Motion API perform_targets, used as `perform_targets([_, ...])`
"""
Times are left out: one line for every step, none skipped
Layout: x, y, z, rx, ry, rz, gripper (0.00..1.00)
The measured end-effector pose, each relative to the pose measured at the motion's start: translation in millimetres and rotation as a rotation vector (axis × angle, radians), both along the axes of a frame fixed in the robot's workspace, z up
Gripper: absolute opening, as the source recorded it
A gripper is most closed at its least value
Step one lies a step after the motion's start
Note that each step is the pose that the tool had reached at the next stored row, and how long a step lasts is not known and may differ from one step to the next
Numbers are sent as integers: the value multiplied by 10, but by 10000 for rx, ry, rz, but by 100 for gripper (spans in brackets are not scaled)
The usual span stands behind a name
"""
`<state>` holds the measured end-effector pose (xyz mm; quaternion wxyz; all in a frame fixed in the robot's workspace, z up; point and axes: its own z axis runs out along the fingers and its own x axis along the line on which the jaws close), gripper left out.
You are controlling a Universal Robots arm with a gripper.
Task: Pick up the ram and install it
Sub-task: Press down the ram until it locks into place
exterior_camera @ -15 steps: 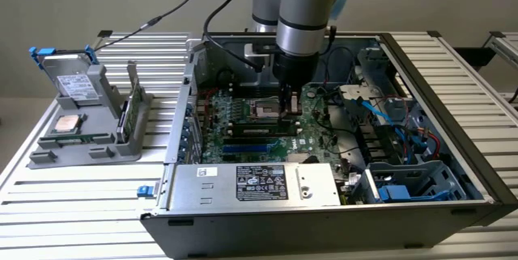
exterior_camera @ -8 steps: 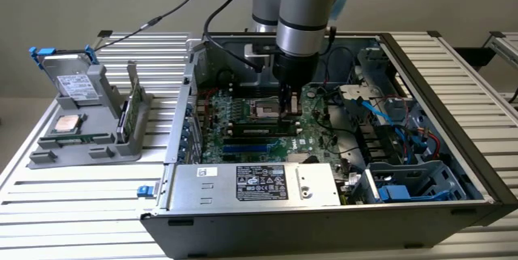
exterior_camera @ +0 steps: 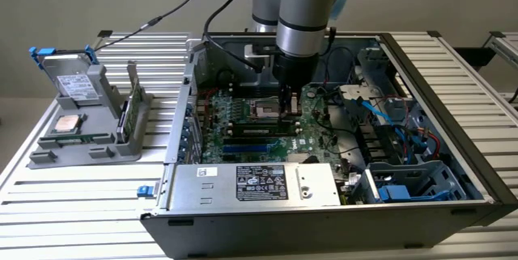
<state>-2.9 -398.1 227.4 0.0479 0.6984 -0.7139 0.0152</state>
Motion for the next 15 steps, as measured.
perform_targets([-6, -1, 18, -11, 4, 1, 10])
perform_targets([-14, -2, 31, -16, 5, 2, 10])
perform_targets([-25, -2, 40, -14, 4, 2, 10])
perform_targets([-38, -2, 48, -16, 5, 2, 10])
perform_targets([-53, -2, 54, -17, 6, 2, 10])
perform_targets([-70, -2, 59, -16, 5, 2, 10])
perform_targets([-85, -2, 62, -16, 5, 2, 10])
perform_targets([-103, -2, 64, -15, 5, 2, 10])
perform_targets([-121, -2, 66, -13, 4, 3, 10])
perform_targets([-139, -2, 68, -15, 5, 2, 10])
perform_targets([-158, -2, 70, -16, 5, 2, 10])
perform_targets([-178, -2, 71, -16, 6, 2, 10])
perform_targets([-197, -2, 72, -16, 5, 2, 10])
perform_targets([-217, -2, 73, -17, 6, 2, 10])
perform_targets([-237, -2, 75, -17, 6, 2, 10])
